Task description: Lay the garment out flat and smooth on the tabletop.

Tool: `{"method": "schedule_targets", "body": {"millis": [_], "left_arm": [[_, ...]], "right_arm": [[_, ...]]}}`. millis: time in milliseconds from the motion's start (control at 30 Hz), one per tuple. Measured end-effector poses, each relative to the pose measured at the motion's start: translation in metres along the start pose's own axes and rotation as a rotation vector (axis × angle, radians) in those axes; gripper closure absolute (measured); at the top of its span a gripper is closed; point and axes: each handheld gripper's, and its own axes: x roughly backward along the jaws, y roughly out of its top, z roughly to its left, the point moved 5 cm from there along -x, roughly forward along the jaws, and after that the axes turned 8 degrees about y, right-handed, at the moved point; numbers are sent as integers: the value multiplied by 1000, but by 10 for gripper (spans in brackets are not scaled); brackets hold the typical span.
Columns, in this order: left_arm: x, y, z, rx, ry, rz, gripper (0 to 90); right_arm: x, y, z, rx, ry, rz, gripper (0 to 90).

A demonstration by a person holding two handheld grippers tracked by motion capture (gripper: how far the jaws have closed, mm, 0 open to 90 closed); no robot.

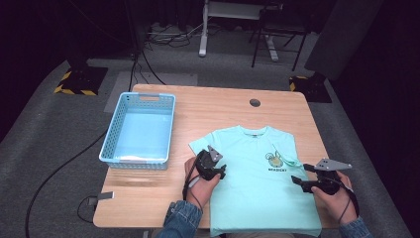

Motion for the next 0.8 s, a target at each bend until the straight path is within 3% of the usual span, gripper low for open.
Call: {"method": "schedule_targets", "body": {"millis": [333, 567, 600, 800], "left_arm": [[1, -3, 12, 19, 1, 4, 340], [1, -3, 12, 18, 1, 4, 339], [1, -3, 12, 20, -7, 5, 333], [1, -3, 12, 19, -7, 6, 330]], "right_arm": [[-7, 29, -14, 9, 5, 9, 275], [-9, 31, -14, 10, 5, 10, 278], [-19, 42, -24, 11, 0, 26, 309], [-26, 48, -32, 10, -5, 33, 332]]}}
